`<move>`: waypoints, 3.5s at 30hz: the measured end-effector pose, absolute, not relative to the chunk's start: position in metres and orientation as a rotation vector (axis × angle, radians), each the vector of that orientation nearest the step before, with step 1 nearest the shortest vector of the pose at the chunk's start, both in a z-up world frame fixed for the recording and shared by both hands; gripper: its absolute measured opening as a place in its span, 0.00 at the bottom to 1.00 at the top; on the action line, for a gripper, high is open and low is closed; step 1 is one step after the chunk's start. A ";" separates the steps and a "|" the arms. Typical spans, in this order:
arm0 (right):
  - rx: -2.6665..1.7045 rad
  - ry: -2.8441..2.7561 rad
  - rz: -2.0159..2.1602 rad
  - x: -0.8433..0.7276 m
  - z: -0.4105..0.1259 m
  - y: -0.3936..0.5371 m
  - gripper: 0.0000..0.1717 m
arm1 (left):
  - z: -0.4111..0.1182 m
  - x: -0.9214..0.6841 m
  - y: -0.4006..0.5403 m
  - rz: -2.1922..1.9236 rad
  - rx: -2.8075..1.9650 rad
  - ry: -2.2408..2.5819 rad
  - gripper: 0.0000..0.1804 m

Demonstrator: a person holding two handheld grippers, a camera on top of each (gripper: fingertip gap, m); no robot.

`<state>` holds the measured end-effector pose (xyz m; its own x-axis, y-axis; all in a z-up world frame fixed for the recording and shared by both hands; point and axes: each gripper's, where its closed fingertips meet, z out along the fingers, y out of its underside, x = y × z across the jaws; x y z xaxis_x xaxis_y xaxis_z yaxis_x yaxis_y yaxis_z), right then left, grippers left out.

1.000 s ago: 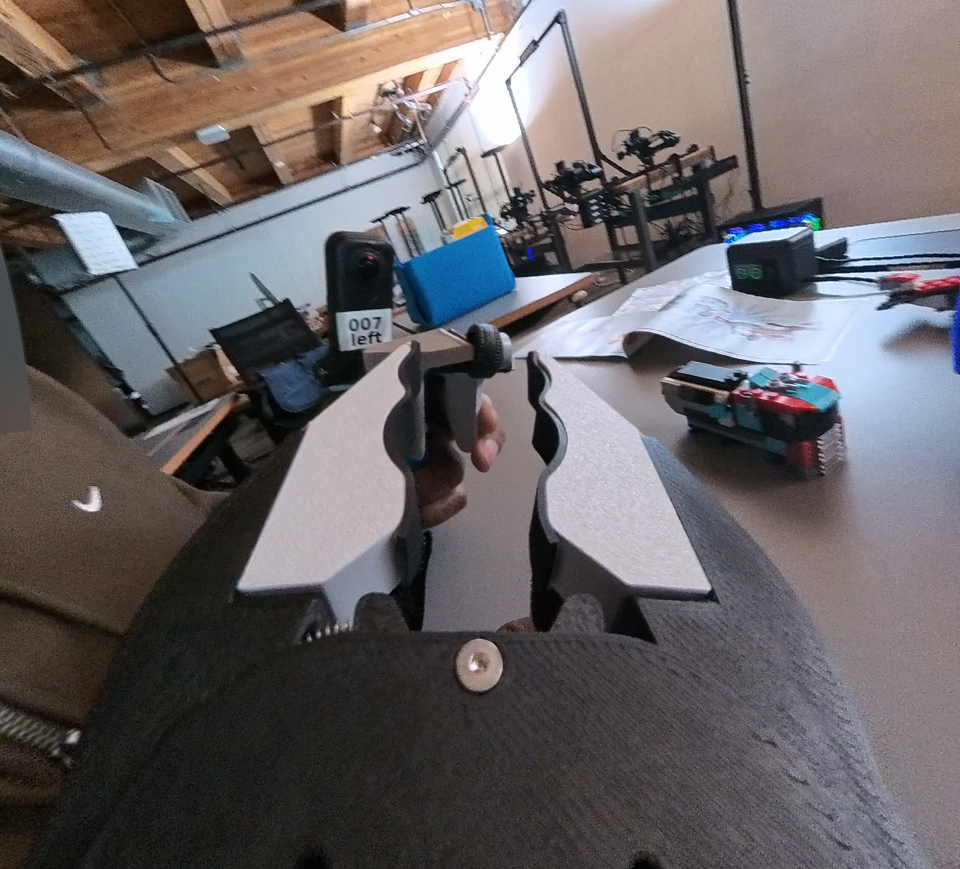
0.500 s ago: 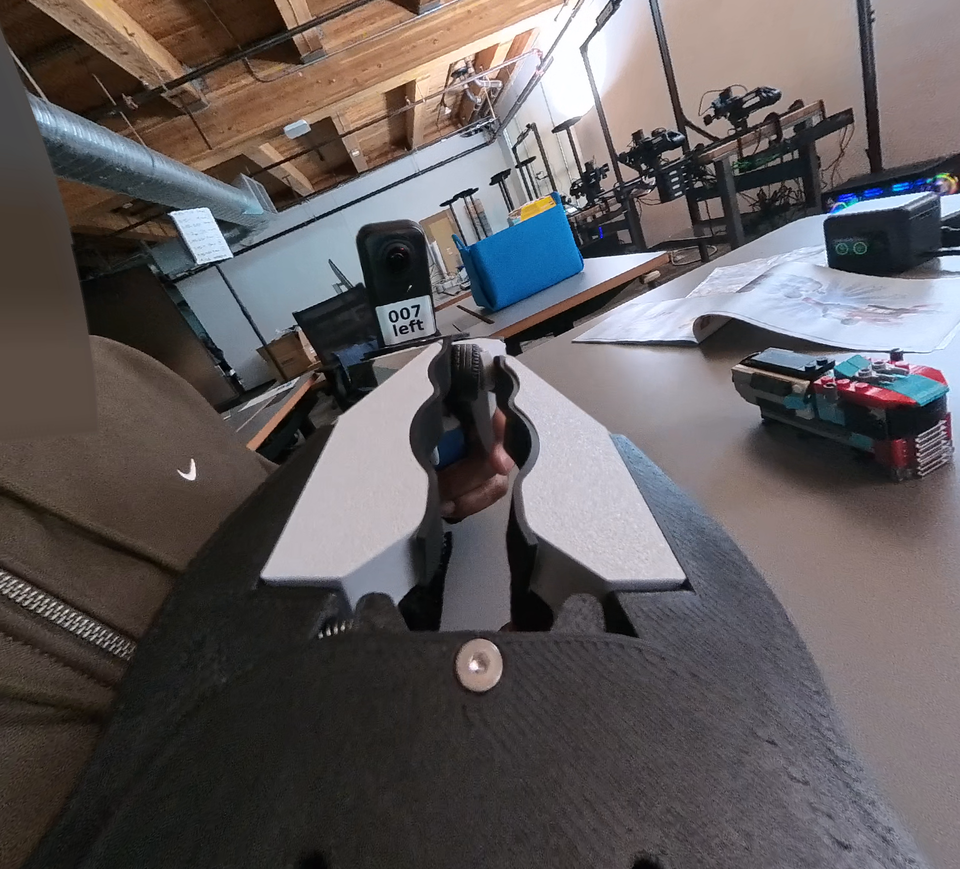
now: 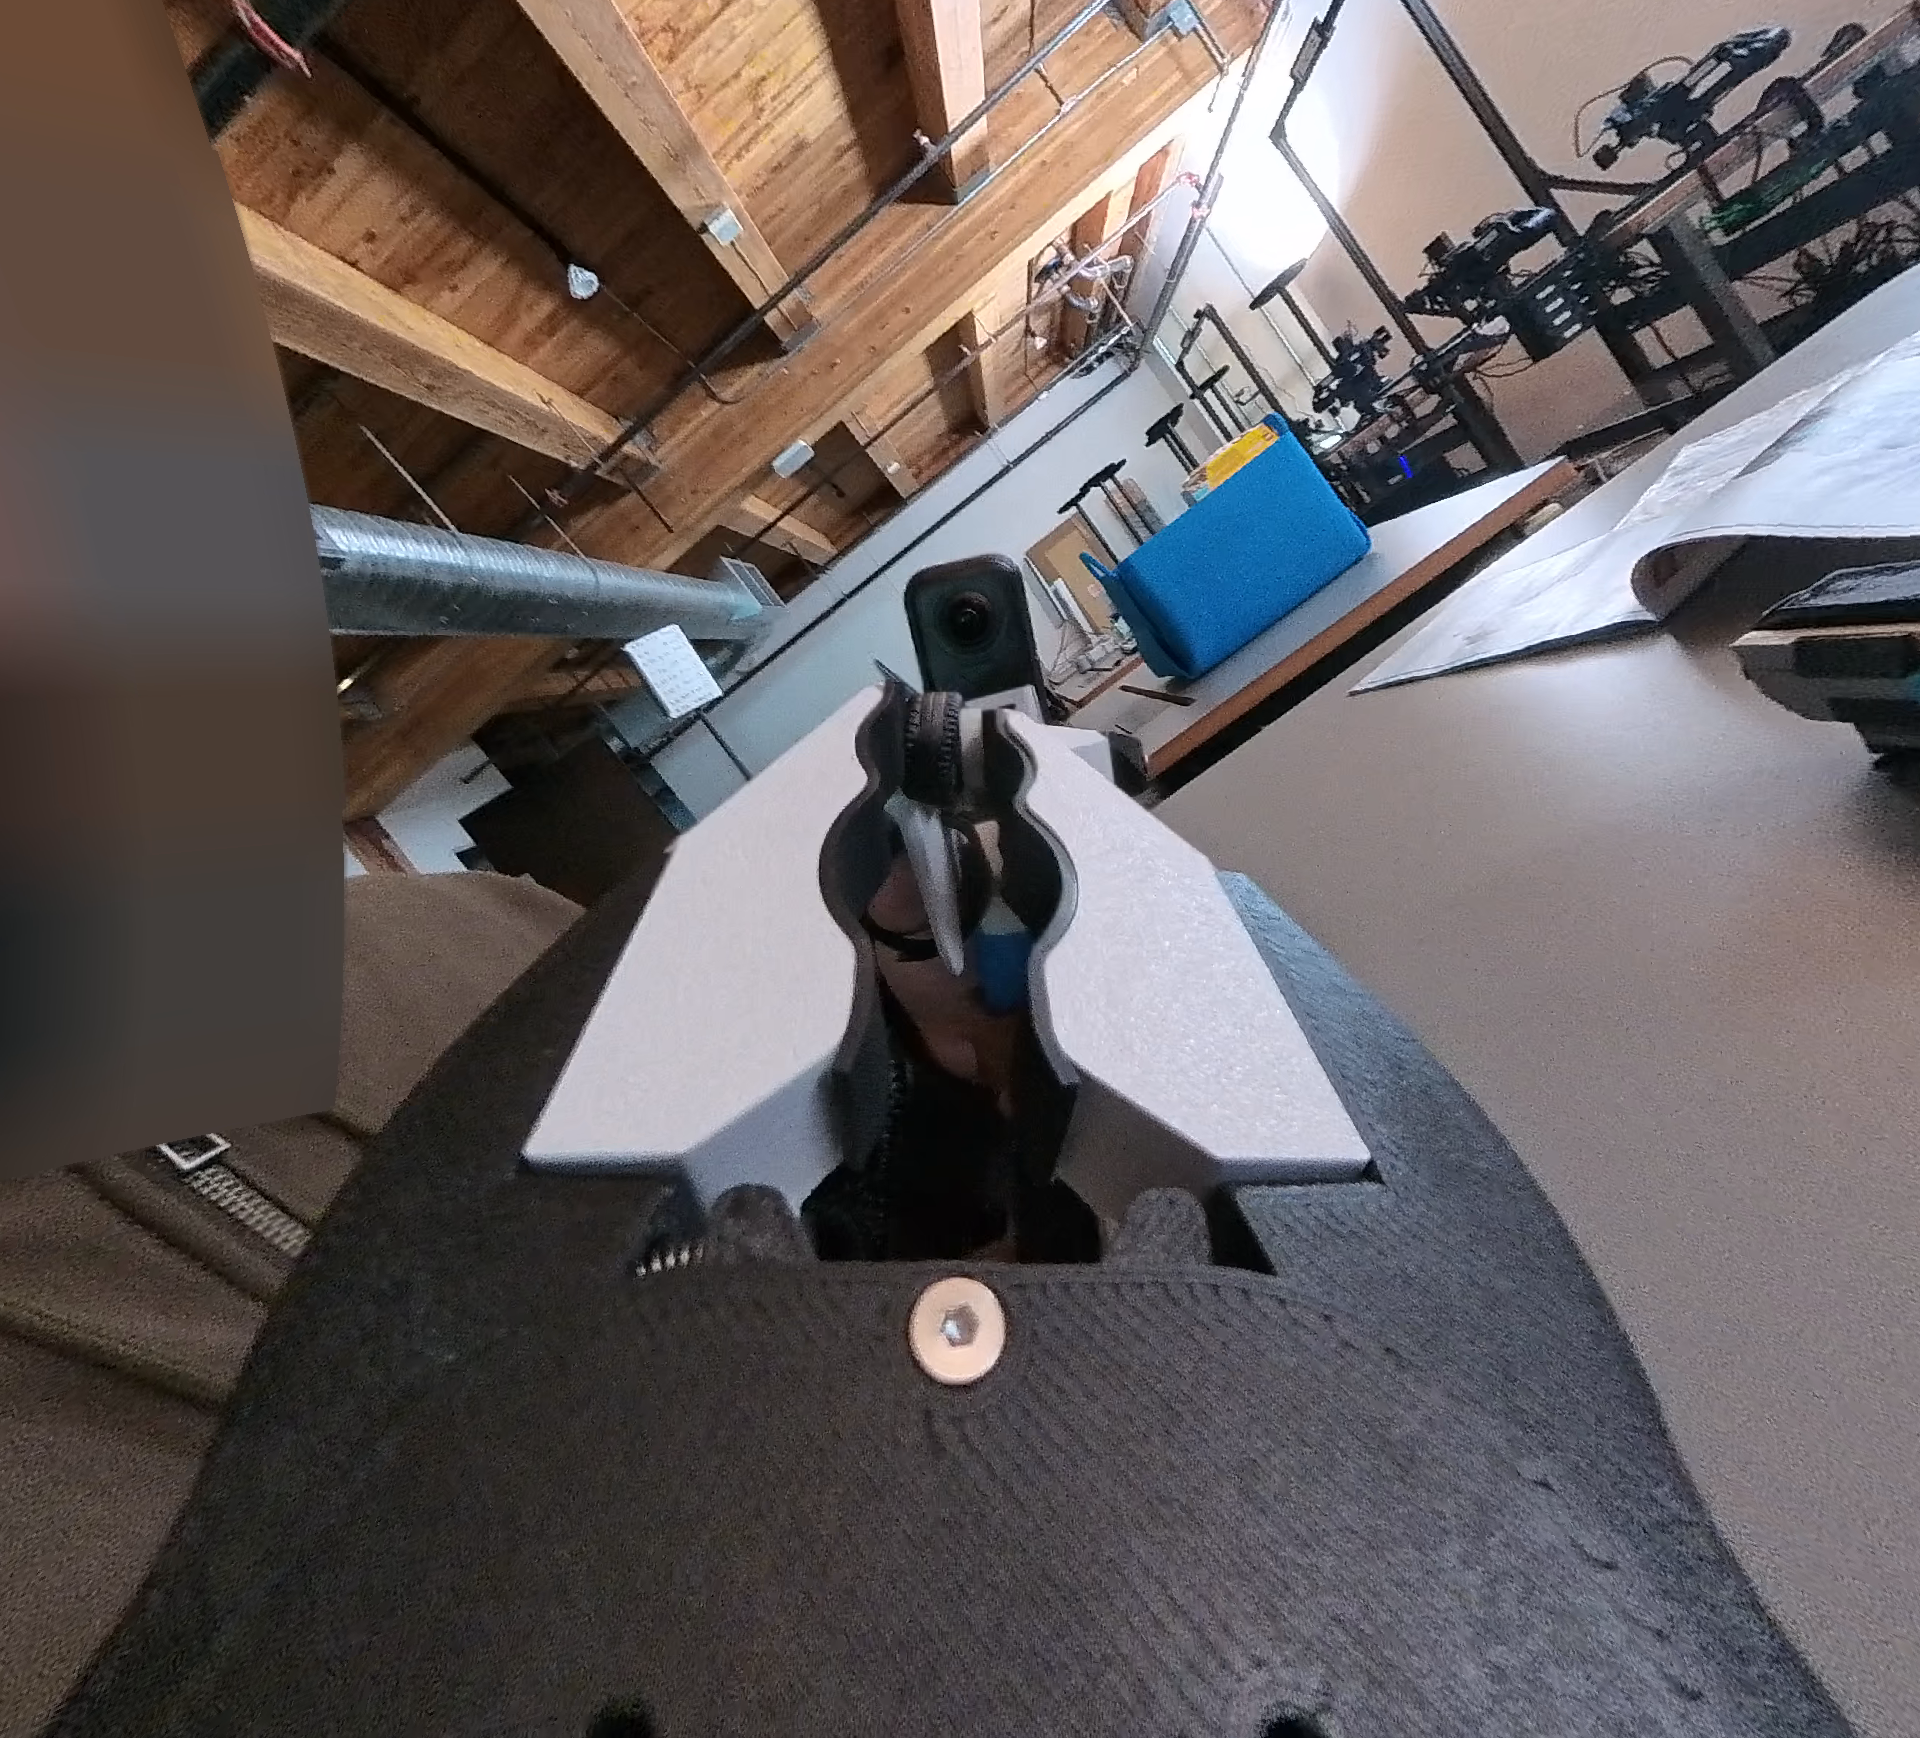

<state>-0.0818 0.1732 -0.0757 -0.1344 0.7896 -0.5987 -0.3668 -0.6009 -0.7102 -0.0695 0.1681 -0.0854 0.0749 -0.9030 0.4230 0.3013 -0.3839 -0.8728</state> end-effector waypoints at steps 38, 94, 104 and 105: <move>-1.381 -0.325 1.629 -0.079 -0.075 0.182 0.15 | -0.077 -0.086 0.186 -1.535 -1.264 0.385 0.06; -1.116 -0.263 1.700 -0.061 -0.066 0.168 0.08 | -0.072 -0.057 0.165 -1.880 -1.131 0.233 0.08; -1.174 -0.307 1.526 -0.064 -0.070 0.172 0.09 | -0.075 -0.059 0.171 -1.798 -1.152 0.218 0.07; -1.176 -0.319 1.489 -0.064 -0.070 0.171 0.09 | -0.075 -0.060 0.171 -1.784 -1.149 0.218 0.07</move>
<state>-0.0637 0.1712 -0.0704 0.1567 0.8625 -0.4812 -0.5892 -0.3094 -0.7464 -0.0597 0.1714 -0.0745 -0.0883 -0.7919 0.6042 0.6234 -0.5170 -0.5866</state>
